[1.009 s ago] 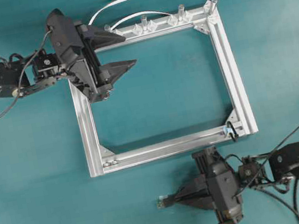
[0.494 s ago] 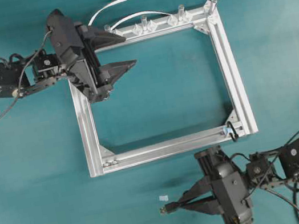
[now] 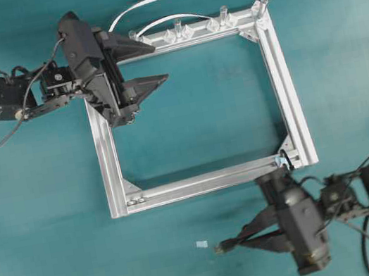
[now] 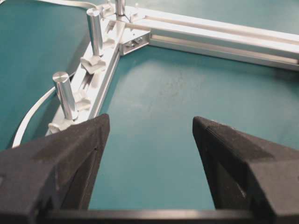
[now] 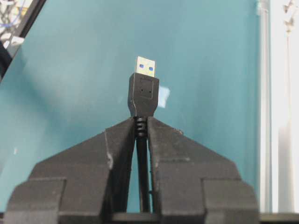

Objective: Insert the wire through the string loop located on the right side.
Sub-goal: 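Lift the cable and carry it right toward the zip-tie loop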

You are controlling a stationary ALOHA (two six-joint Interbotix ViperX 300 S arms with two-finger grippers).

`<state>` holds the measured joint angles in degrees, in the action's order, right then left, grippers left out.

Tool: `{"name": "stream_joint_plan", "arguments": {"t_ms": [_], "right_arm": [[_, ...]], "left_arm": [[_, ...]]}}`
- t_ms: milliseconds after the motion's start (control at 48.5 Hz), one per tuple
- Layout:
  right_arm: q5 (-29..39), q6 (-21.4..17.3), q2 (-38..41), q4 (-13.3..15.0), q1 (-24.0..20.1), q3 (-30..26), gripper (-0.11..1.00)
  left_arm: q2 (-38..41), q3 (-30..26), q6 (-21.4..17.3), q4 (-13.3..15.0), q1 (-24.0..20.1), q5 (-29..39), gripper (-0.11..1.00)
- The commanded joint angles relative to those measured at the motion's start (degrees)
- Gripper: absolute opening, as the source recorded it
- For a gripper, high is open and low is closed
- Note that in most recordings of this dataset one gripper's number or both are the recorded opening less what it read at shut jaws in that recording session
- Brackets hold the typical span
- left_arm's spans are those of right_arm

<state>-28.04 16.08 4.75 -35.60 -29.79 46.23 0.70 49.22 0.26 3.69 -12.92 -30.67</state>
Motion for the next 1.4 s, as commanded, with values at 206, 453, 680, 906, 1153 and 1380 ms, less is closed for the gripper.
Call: {"name": "stream_joint_plan", "arguments": {"t_ms": [206,453,680,906,1153,1380], "right_arm": [[4.1,-0.1,-12.0,0.4,-1.6,9.9,0.11],[8.3,-0.1,-20.2,0.3,-1.8,16.0,0.11],[10.3,-0.1,-26.8,0.4,-2.0,20.7,0.11],[10.7,-0.1,-32.4,0.4,-2.0,25.4,0.11],[10.7,-0.1,-37.0,0.4,-2.0,29.1,0.11],[10.7,-0.1,-38.3,0.4,-2.0,30.1,0.11]], "left_arm": [[-1.5,-1.3,-0.2,-0.2,0.2,-0.2,0.73],[-1.5,-1.5,0.0,-0.2,0.2,0.4,0.73],[-2.0,-1.6,0.0,-0.2,0.2,1.9,0.73],[-3.3,-1.3,0.1,-0.2,0.2,3.9,0.73],[-3.6,-1.5,0.1,-0.2,0.2,4.6,0.73],[-3.6,-1.8,0.1,-0.2,0.2,4.6,0.73]]}}
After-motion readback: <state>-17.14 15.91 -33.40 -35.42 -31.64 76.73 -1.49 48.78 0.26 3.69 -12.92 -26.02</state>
